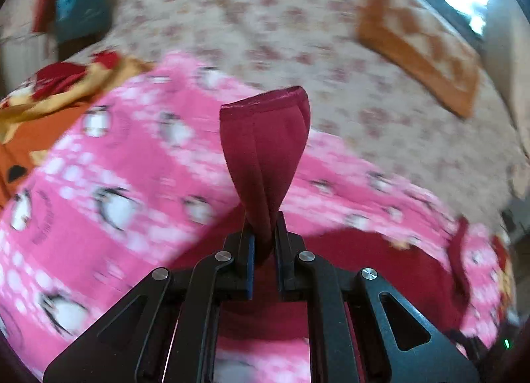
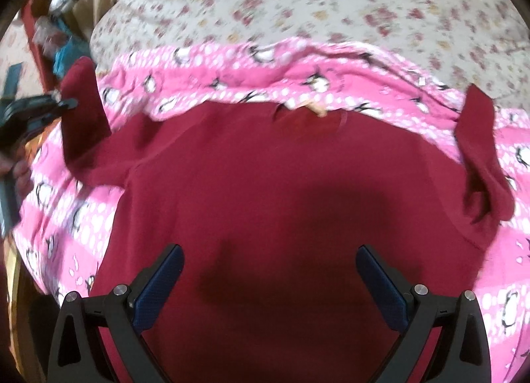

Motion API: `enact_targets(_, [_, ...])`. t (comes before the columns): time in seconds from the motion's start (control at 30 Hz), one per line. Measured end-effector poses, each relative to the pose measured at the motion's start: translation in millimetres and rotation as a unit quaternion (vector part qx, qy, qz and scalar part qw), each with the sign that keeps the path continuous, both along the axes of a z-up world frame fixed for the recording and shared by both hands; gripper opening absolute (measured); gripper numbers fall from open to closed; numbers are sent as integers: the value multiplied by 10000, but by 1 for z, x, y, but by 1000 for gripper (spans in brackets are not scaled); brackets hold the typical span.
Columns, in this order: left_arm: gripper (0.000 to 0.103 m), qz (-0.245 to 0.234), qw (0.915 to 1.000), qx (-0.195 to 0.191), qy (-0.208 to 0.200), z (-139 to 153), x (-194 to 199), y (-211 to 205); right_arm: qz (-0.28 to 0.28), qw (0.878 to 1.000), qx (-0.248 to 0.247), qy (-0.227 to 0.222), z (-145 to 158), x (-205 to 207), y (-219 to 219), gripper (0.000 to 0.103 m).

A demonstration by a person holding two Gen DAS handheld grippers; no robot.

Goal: Fold small clothes

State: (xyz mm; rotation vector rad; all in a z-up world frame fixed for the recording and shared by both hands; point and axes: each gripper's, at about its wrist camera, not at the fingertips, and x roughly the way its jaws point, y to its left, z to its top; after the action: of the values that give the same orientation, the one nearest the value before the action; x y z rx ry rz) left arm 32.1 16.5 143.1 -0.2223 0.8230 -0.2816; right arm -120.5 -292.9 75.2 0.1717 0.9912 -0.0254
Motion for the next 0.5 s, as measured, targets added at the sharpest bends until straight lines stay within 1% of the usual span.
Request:
enact_targets(0.07, [8,-333,9994,-102,-60,6,-19,-33,-170,9998,41,-57,4,-4,-14,103])
enact_targets(0.17, [8,-787,9966,-247,-78,5,-40,-85,-406,9991,60,-129,10,-12,-34,103])
enact_targets(0.23, [8,-1097,9938,-194,-47,-3,-54,-124,-548,9984,29,-160,12,-18,-48,103])
enact_targets(0.27, [8,-1230,9923,-164,0,-10,-60,-141,-618,9979,7,-176,14,-22,-56,103])
enact_targets(0.33, [8,-1550,9874,-168,267,-33,-72,-180,-732,9971,-36,-188,15,-28,-68,103])
enact_targets(0.43, [8,-1812,9821,6,508,-64,-87,-220,-960,9952,-83,-162,16,-38,-90,103])
enact_targets(0.5, [10,-2055,9759,-16,733,-84,-94,-239,-1141,9933,-105,-139,14,-44,-104,103])
